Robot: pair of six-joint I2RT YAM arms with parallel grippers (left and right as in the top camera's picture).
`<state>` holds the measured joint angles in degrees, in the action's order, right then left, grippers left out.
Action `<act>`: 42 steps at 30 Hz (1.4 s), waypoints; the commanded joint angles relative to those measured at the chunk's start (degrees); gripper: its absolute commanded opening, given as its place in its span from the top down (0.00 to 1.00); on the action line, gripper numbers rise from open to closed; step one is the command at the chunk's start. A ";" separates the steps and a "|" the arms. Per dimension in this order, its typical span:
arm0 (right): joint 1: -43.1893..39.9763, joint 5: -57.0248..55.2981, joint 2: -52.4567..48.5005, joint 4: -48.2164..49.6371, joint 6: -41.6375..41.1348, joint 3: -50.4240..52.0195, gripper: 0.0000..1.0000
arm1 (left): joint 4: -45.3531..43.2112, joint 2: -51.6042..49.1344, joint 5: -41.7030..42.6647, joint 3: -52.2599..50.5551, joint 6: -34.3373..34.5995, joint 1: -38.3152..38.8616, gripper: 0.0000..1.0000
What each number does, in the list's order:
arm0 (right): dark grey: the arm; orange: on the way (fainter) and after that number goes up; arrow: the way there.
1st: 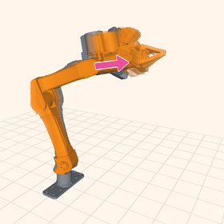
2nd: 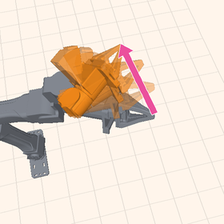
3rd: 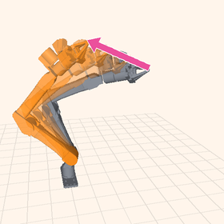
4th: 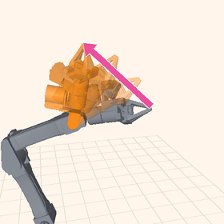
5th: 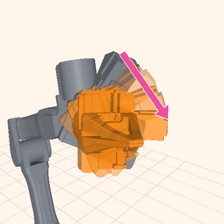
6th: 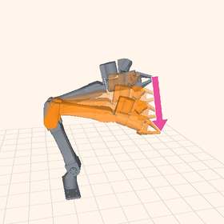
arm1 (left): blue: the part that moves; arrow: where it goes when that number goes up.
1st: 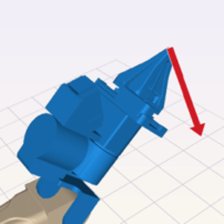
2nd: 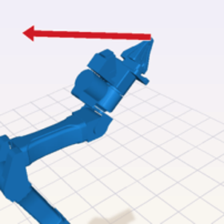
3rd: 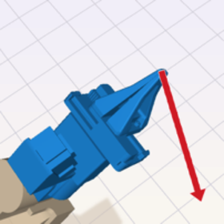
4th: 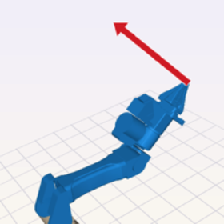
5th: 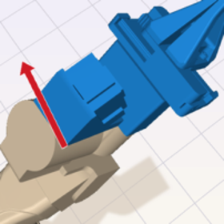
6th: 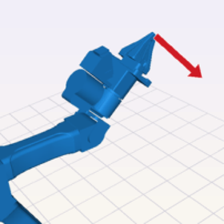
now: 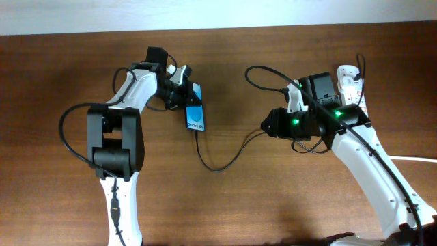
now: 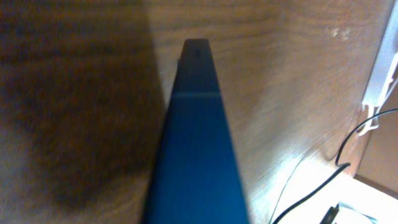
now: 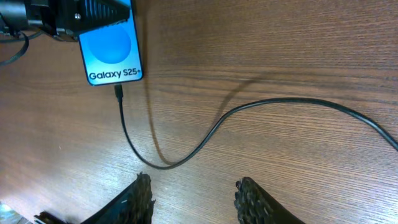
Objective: Plug charger to phone and switch on socket
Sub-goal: 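Open the right gripper off the plug and lower the phone with the left, then release the phone on the table, retract left, move right to power strip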
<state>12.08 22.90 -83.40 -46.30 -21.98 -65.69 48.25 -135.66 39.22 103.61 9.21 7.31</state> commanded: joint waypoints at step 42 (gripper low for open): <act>-12.74 -9.62 1.70 -28.81 5.27 -34.93 0.17 | 29.64 1.64 -33.05 50.77 0.52 -4.87 0.00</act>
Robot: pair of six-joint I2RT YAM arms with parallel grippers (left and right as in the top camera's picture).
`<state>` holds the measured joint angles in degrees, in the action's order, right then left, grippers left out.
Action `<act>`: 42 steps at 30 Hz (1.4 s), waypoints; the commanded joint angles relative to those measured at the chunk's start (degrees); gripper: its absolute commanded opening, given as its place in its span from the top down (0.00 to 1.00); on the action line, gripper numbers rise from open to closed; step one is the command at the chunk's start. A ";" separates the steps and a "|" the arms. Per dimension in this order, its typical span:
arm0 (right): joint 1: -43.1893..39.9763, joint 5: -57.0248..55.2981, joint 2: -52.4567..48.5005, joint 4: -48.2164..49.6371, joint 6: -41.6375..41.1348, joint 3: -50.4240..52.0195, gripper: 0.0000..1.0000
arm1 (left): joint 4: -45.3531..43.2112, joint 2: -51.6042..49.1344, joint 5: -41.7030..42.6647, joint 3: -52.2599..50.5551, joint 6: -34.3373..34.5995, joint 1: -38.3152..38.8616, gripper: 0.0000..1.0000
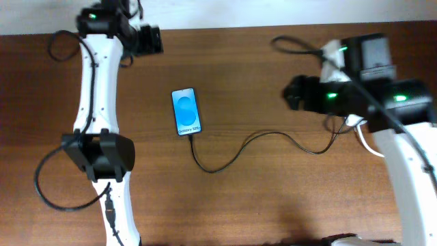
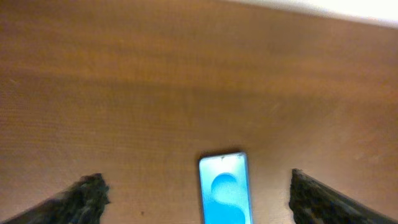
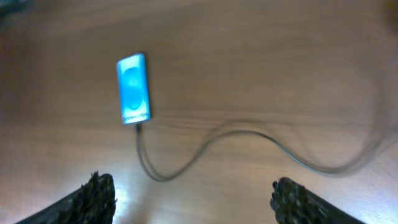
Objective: Plug charger to phone and switch on socket
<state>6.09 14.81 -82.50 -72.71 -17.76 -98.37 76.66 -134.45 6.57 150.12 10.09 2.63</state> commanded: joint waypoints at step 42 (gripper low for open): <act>-34.99 -7.63 -39.82 26.08 11.32 -1.92 0.10 | 1.95 0.42 -0.42 4.44 -0.35 -0.17 0.01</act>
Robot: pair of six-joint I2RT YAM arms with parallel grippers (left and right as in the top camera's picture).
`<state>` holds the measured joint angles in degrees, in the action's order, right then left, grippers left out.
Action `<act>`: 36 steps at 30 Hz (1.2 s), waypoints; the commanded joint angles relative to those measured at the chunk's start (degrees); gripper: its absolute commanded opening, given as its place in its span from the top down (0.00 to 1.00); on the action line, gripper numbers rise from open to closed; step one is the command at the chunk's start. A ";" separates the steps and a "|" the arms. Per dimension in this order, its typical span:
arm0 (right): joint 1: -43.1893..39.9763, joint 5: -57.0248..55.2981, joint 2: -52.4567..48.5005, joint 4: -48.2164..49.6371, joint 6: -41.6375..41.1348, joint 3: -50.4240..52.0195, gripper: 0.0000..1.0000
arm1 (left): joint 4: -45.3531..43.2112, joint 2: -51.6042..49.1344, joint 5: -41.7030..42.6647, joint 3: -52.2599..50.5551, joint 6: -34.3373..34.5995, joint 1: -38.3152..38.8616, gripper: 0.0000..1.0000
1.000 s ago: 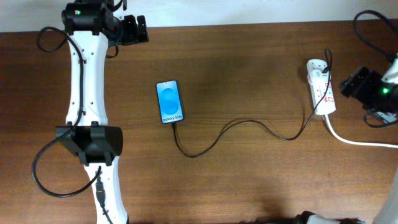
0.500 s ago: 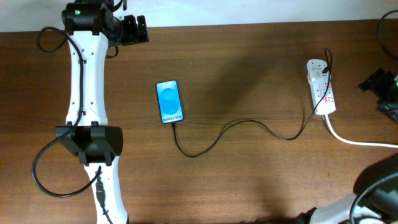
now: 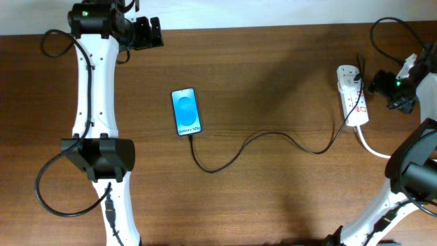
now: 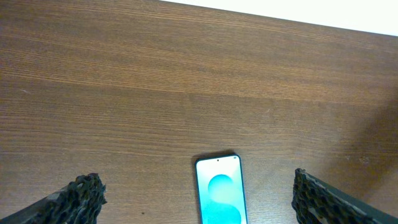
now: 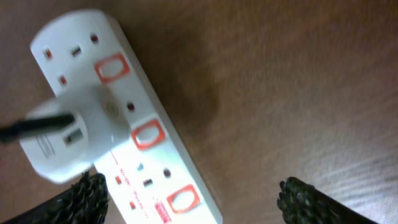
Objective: Plug charger to phone and switch on socket
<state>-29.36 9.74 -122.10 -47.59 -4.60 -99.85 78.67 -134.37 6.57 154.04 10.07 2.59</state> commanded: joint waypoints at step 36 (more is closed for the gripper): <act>3.61 -0.26 -8.79 2.60 -9.88 2.95 0.09 | -0.07 0.33 -0.39 0.52 -0.33 -0.13 0.01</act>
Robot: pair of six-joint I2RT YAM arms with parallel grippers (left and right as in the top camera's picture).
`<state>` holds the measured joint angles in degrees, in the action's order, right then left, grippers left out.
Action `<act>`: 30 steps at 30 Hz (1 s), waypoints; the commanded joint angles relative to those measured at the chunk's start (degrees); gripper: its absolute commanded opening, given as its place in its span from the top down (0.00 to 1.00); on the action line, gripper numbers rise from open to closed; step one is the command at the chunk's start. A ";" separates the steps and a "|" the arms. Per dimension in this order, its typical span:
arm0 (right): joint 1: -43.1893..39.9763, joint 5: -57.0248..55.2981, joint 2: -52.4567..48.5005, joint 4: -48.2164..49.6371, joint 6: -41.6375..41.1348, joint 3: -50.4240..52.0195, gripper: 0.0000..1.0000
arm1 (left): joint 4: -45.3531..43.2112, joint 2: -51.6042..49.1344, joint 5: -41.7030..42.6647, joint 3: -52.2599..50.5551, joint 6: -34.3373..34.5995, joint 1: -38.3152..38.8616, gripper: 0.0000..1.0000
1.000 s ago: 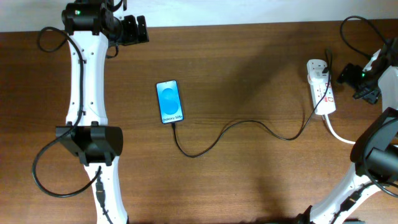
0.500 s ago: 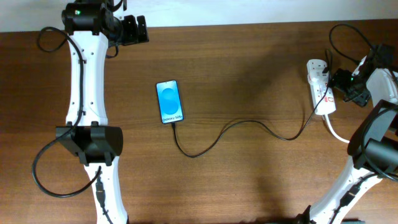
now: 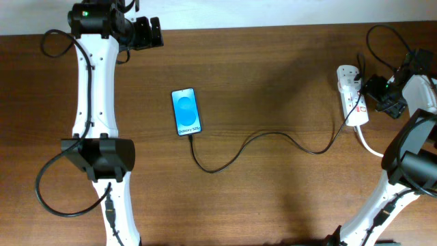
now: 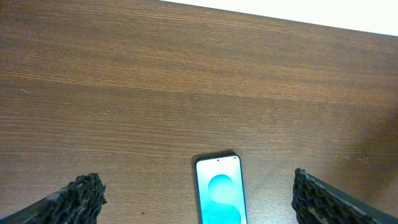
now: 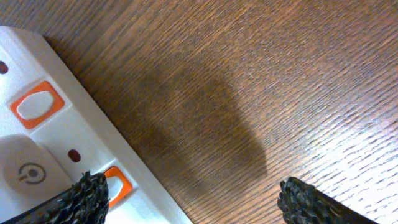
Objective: Plug charger to phone and switch on socket
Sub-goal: 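Lift the right gripper away from the power strip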
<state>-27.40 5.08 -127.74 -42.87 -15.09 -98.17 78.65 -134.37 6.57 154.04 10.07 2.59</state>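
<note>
The blue-screened phone (image 3: 186, 111) lies flat on the table, and the black charger cable (image 3: 273, 137) runs from its near end to a white plug (image 3: 349, 80) in the white power strip (image 3: 355, 109). In the left wrist view the phone (image 4: 219, 190) lies between and below the wide-open fingers of my left gripper (image 4: 199, 199), which is high at the back left (image 3: 147, 34). My right gripper (image 5: 196, 199) is open and low beside the power strip (image 5: 37, 143). One of its fingers (image 5: 87, 196) is right at an orange switch (image 5: 118, 183) next to the plug (image 5: 25, 177).
The strip's own white lead (image 3: 372, 147) trails off to the right edge. A second orange switch (image 5: 34, 102) sits further along the strip. The black cable loops over the middle of the wooden table (image 3: 273, 68).
My right gripper has come down closer to the power strip, with one finger now at the orange switch beside the plug. The left arm, phone and cable have not moved.
At first my left gripper was shut on the phone, its cable plugged in, and my right gripper was open over the cable. Then the phone lay flat and the left gripper was open at the back left. The right gripper went to the power strip and now sits at a switch.
</note>
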 commanded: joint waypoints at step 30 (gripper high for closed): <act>22.36 3.93 37.40 -37.38 11.28 -14.78 0.02 | -0.04 0.33 -0.42 0.52 -0.33 -0.13 0.01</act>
<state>-9.61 8.71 -90.54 -78.54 -4.27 -112.38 78.65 -134.37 6.57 154.04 10.07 2.59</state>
